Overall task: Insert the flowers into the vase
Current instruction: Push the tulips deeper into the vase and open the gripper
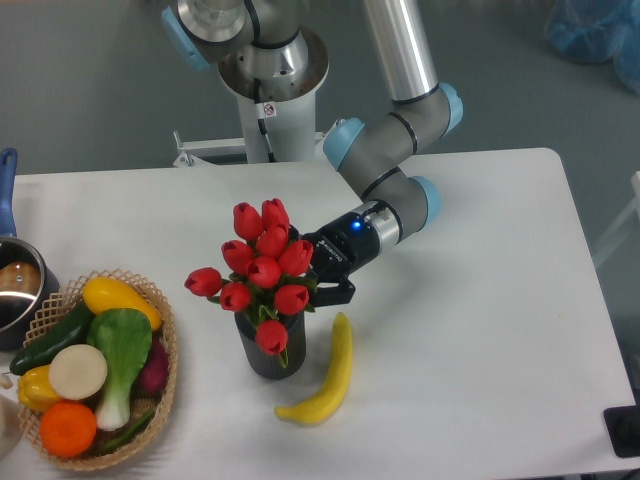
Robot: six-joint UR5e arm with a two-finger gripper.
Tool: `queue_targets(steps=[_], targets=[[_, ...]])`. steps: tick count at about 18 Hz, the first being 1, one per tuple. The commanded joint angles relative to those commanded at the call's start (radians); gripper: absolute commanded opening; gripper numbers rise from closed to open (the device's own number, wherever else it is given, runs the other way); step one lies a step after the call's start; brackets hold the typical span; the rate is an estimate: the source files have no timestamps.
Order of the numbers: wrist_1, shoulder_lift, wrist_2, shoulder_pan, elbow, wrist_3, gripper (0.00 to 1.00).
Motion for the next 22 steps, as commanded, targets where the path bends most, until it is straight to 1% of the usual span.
queue_targets(steps=[1,3,6,8,10,12,19,20,22], targets=[[0.000,-0.006,-0.002,0.003,0.000,0.002,0.38],[0.000,-0.008,0.000,0.005,0.003,0.000,0.44],[0.000,-0.009,0.000,0.008,-0.001,0.002,0.50],[0.000,-0.011,0.000,0.011,-0.001,0.002,0.60],[0.000,-0.011,0.000,0.012,-0.002,0.000,0.62],[0.000,-0.011,0.000,0.017,-0.003,0.002,0.70],[0.000,-0.011,0.006,0.017,-0.006,0.003,0.73],[0.000,-0.011,0.008,0.017,-0.006,0.003,0.75],[0.000,-0.011,0.009,0.018,-0.006,0.008,0.85]])
